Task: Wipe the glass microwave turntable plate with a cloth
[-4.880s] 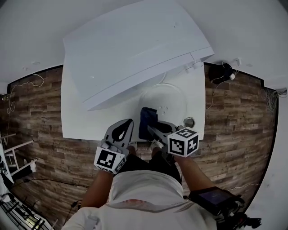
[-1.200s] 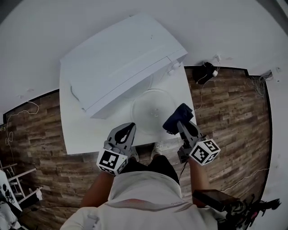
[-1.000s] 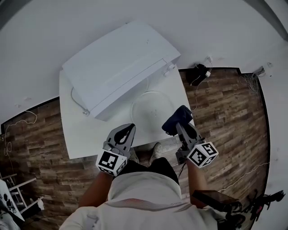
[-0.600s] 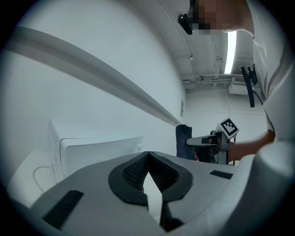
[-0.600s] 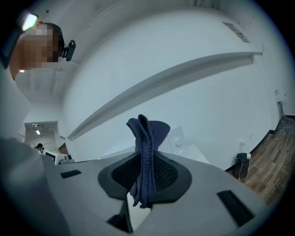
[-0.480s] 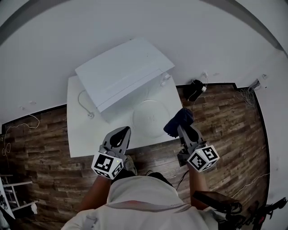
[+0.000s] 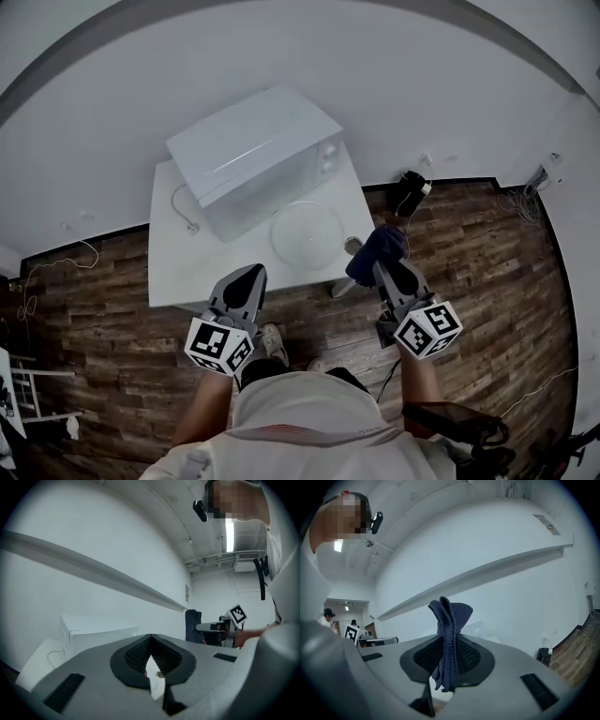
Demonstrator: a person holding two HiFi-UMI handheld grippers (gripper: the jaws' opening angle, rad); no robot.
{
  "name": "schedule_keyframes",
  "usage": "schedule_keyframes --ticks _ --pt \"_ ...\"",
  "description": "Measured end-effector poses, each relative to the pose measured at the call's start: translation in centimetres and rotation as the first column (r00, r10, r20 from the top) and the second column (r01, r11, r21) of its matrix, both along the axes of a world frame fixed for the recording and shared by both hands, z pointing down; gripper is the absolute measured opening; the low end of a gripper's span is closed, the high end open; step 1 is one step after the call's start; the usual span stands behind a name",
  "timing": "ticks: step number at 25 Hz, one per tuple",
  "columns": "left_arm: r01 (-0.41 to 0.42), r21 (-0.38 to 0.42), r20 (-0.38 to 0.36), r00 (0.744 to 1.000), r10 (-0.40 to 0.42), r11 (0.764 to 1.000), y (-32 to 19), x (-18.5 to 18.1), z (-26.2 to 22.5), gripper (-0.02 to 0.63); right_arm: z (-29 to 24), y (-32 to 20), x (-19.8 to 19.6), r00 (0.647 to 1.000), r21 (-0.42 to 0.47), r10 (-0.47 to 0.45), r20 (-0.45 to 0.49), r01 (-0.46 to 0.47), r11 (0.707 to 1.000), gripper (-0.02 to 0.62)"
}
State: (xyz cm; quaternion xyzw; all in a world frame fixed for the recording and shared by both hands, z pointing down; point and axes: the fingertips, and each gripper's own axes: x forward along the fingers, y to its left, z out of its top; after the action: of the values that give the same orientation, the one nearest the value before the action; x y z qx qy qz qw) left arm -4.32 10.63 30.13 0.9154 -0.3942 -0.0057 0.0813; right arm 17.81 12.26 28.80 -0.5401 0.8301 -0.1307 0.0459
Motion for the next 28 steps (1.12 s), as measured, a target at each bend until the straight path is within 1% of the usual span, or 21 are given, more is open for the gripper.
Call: schedule_keyframes --ticks 5,10,15,19,24,28 --pt "0.045 0.008 -0.007 0.999 -0.045 0.999 3.5 -0.1 -0.9 0.009 -0.6 3.2 0.9 1.000 0.013 -0.018 -0.006 0.018 1.000 0.066" --pt "0.043 0.003 -0.004 0.999 -0.043 0.999 5.6 0.3 -0.8 0.009 -0.1 5.3 0.7 1.000 0.011 -0.028 -0.011 0.029 1.000 0.066" --pt "0.031 0.033 -0.012 0.999 -0.030 0.999 5.8 -0.2 -2.0 0.009 -1.3 6.3 0.4 1.000 0.039 -0.014 -0.025 0.015 0.999 0.066" --pt "0.027 0.061 -0.005 1.000 -0.027 0.998 5.5 -1.4 -3.2 0.009 -2.2 6.2 -0.8 0.999 0.049 -0.006 -0.041 0.008 0.999 0.066" --pt "0.025 0.052 0.001 1.000 -0.025 0.998 5.6 -3.1 -3.0 0.009 -2.4 5.8 -3.1 0.999 0.047 -0.018 -0.035 0.019 0.999 0.066" --pt "0.014 0.069 0.005 1.000 -0.014 0.997 5.9 -3.8 -3.2 0.009 -2.3 5.9 -4.1 0.999 0.044 -0.016 -0.044 0.018 0.999 0.066"
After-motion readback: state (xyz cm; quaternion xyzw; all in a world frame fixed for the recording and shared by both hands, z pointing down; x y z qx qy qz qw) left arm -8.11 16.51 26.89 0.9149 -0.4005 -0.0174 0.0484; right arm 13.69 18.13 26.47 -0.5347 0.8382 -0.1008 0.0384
